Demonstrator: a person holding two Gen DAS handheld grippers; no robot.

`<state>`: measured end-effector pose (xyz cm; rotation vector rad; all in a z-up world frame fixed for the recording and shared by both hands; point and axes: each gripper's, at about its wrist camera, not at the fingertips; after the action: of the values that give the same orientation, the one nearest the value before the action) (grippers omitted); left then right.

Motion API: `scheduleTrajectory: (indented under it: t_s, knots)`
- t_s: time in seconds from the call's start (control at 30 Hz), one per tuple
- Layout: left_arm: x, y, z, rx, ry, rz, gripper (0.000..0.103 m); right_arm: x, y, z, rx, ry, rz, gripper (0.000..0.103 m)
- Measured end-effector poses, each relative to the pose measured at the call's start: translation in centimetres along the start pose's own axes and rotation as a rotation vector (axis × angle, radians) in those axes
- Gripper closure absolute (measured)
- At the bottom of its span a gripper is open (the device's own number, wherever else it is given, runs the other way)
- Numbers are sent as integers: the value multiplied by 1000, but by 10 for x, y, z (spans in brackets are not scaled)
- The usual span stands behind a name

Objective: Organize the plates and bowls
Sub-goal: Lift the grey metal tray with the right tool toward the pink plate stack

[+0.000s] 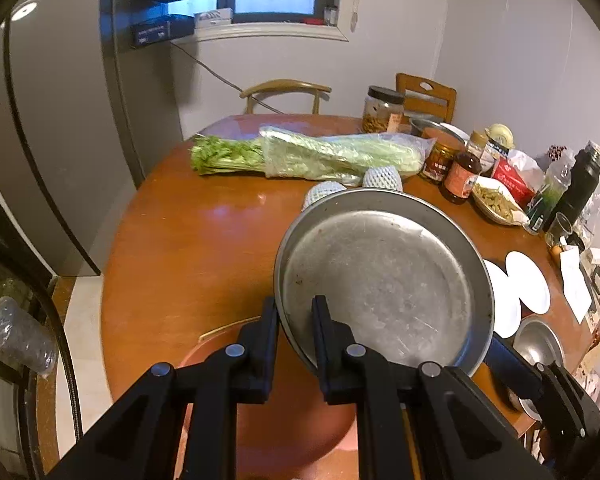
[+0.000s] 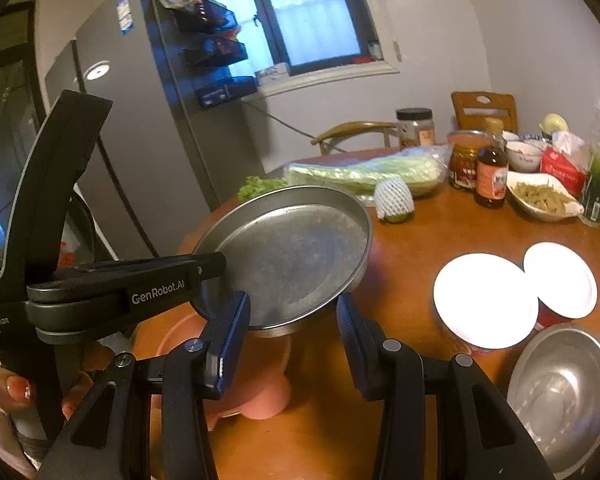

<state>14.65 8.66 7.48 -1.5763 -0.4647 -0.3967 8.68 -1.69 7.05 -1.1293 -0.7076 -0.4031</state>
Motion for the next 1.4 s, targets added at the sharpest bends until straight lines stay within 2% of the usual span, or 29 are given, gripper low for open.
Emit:
scheduleTrajectory:
  t_s: [0.53,1.03,1.4]
  knots:
    - [-29,-46,21,72,-39,-95,87,-2,-17,38,37,-98,-5,56]
    - [-45,-38,37,75,-85,-97,87,-9,1,46,35,-154,36,56]
    - [-50,-18,43,70,-102,-64,87,-15,20,45,29,-187,71,56]
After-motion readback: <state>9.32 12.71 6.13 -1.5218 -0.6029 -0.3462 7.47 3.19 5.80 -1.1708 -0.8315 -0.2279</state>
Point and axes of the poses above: each gripper's, at about its wrist camera, not at the fingertips, and y roughly the way its jaws point, z to its left, x to its top, and after that the axes turned 10 degrees about z, right-handed
